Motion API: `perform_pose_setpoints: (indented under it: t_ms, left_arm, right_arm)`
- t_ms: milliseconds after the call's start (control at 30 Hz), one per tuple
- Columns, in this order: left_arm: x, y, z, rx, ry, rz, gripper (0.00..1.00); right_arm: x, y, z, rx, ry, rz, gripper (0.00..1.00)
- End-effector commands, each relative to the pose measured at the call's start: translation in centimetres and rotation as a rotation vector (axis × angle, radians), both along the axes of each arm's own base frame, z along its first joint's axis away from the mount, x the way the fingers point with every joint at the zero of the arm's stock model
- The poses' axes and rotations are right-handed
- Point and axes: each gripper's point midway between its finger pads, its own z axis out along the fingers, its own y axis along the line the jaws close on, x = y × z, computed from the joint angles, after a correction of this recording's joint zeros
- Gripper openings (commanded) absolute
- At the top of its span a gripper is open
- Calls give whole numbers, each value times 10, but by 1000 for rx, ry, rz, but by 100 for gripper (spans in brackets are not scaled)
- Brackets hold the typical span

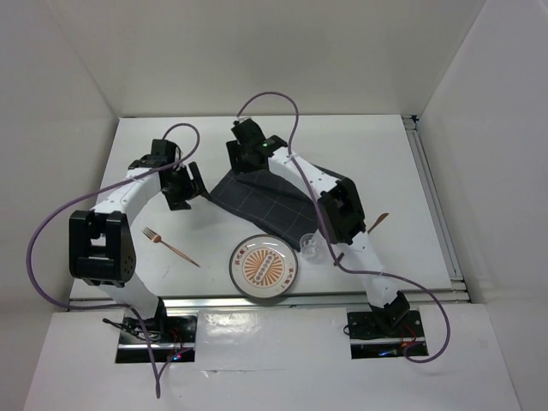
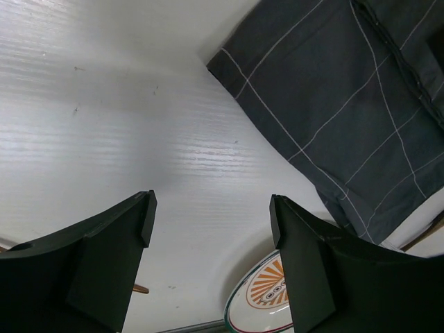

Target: Set the dinner table for one person

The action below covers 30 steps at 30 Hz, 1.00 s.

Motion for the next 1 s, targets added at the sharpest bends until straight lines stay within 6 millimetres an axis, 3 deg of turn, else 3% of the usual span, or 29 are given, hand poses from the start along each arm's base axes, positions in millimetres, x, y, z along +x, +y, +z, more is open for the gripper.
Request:
perform_pose_setpoints:
  t_ms: [0, 100, 300, 333, 533, 600, 800, 867, 967]
  left_arm:
    - [6, -4, 10, -67, 2, 31, 84]
    - [6, -2, -3, -77, 44, 47, 83]
    - [19, -8, -23, -110, 88, 52, 84]
    - [19, -8, -33, -109, 108, 53, 84]
    - [41, -9, -43, -93, 132, 65, 84]
    - [49, -8, -50, -88, 151, 79, 84]
    - [67, -13, -62, -41, 162, 78, 84]
    - [63, -15, -76, -30, 204, 84, 83]
    - [65, -16, -80, -33, 213, 93, 80]
  right_arm:
    - [16, 13, 9, 52, -21, 1, 70]
    - [21, 30, 7, 111, -46, -3, 70]
    - [29, 52, -16, 80, -109, -13, 60]
    - [30, 50, -23, 58, -111, -11, 59]
    - [24, 40, -49, -12, -88, -38, 54]
    - [23, 37, -57, -34, -78, -46, 48]
    - [21, 27, -63, -71, -71, -66, 37]
    - [21, 27, -63, -78, -73, -60, 36]
    - [21, 26, -63, -84, -76, -53, 36]
